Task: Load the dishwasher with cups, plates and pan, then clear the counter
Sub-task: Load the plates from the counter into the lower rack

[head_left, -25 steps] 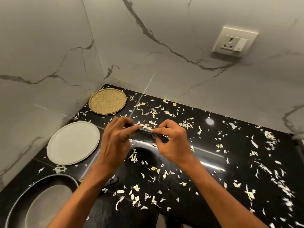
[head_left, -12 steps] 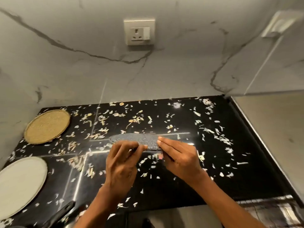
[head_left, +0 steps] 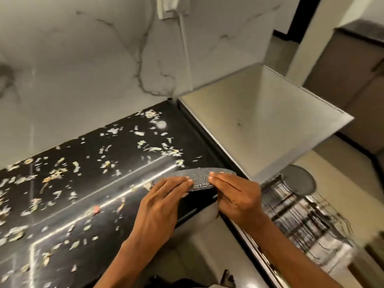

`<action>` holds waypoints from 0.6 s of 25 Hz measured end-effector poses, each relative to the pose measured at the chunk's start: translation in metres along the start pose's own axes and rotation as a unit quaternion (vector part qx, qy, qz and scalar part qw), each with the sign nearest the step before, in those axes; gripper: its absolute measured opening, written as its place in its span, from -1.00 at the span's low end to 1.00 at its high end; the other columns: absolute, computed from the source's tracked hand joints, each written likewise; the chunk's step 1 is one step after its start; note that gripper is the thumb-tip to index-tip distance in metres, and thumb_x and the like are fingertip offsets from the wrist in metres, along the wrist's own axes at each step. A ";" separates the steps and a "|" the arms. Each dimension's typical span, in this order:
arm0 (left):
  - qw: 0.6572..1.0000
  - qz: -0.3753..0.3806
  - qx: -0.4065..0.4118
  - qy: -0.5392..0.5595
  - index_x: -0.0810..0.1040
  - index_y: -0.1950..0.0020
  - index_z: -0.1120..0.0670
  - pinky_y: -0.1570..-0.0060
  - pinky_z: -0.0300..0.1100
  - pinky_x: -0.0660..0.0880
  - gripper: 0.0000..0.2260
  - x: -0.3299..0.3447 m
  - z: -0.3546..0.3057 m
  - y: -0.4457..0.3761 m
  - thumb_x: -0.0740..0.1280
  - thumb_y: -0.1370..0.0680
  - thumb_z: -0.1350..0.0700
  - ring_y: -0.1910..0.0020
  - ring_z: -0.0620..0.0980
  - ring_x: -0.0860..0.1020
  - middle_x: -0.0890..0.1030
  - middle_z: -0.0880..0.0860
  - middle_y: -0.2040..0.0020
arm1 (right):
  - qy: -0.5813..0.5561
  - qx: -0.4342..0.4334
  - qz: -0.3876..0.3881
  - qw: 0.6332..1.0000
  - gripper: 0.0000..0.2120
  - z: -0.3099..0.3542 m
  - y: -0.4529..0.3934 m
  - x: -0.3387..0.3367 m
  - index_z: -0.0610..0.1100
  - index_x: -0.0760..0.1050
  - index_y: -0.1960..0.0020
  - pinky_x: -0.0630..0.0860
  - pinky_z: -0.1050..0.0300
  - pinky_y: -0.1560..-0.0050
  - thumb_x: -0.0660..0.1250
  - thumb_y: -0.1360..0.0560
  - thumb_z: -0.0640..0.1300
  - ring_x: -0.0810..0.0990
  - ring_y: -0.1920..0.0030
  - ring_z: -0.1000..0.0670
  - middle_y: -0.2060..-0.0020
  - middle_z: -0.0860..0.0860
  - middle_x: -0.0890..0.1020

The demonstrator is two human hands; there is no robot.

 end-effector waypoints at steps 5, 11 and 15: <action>0.993 0.053 0.079 0.070 0.67 -0.19 0.17 -0.23 -0.15 0.53 -0.52 0.104 -0.089 -0.058 0.15 -0.39 0.43 -0.18 -0.04 0.61 0.67 0.03 -0.18 | 0.114 0.074 -0.033 0.990 -0.83 -0.069 0.056 -0.106 -0.32 0.71 0.02 0.62 0.18 -0.10 0.38 -0.46 -0.42 0.72 0.03 -0.04 0.03 -0.13 0.73; 0.967 0.102 0.187 0.136 0.69 -0.13 0.21 -0.05 0.01 0.63 -0.56 0.194 -0.171 -0.100 0.11 -0.42 0.35 -0.10 0.04 0.67 0.69 0.09 -0.12 | 0.222 0.153 -0.065 0.961 -0.88 -0.119 0.118 -0.189 -0.28 0.72 0.04 0.66 0.14 0.00 0.48 -0.44 -0.39 0.73 0.04 -0.03 0.05 -0.10 0.74; 0.942 0.148 0.235 0.191 0.68 -0.14 0.20 -0.06 0.07 0.62 -0.53 0.266 -0.198 -0.122 0.25 -0.34 0.51 -0.11 0.06 0.67 0.69 0.10 -0.11 | 0.278 0.230 -0.083 0.929 -0.88 -0.153 0.159 -0.218 -0.25 0.73 0.08 0.65 0.15 0.10 0.48 -0.42 -0.38 0.73 0.08 -0.01 0.07 -0.06 0.75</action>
Point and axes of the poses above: each hand's wrist, its own y-axis away from the middle knuckle, its own x-axis out of the palm, z = x × y, the point moved 10 cm from there along -y, towards the middle knuckle
